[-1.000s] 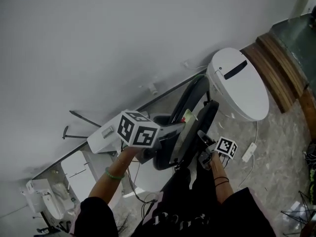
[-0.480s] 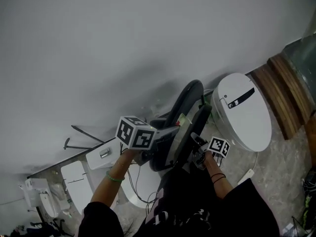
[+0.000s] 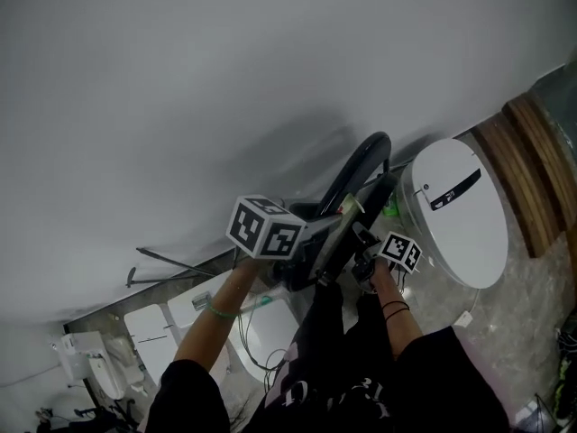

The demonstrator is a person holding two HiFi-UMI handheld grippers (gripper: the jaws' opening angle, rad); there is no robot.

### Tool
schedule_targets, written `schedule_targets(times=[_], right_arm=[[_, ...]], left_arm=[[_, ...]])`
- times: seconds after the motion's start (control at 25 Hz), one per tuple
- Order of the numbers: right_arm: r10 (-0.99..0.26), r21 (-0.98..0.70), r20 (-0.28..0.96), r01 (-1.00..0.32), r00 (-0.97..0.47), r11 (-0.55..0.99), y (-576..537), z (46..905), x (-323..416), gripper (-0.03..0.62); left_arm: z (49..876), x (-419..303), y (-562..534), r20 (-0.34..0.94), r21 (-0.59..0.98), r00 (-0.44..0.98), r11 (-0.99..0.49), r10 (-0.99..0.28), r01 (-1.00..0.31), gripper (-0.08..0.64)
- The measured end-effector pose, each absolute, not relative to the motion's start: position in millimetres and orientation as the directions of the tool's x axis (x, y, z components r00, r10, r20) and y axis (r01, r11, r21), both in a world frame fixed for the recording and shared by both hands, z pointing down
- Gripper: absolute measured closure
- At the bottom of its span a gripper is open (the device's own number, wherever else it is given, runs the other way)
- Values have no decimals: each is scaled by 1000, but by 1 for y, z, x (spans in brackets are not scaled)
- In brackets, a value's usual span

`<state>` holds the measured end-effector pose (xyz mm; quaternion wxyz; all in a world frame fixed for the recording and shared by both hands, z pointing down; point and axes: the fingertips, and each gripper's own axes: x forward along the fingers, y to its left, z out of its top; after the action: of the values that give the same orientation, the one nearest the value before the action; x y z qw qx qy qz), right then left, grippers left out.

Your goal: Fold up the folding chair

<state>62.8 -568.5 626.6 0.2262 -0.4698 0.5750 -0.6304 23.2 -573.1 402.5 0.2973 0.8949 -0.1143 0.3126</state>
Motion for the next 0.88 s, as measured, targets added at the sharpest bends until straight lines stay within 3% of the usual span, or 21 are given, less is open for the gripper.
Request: schedule_targets(times=[0.48, 0.88], right_arm=[[-850, -916, 398, -203, -344, -347, -652, 664, 35, 520], [-870, -922, 385, -159, -309, -352, -687, 663, 29, 518]], left_arm=[[439, 6, -673, 653, 488, 751, -813, 99, -317, 442], [441, -5, -720, 693, 405, 721, -834, 13, -374, 457]])
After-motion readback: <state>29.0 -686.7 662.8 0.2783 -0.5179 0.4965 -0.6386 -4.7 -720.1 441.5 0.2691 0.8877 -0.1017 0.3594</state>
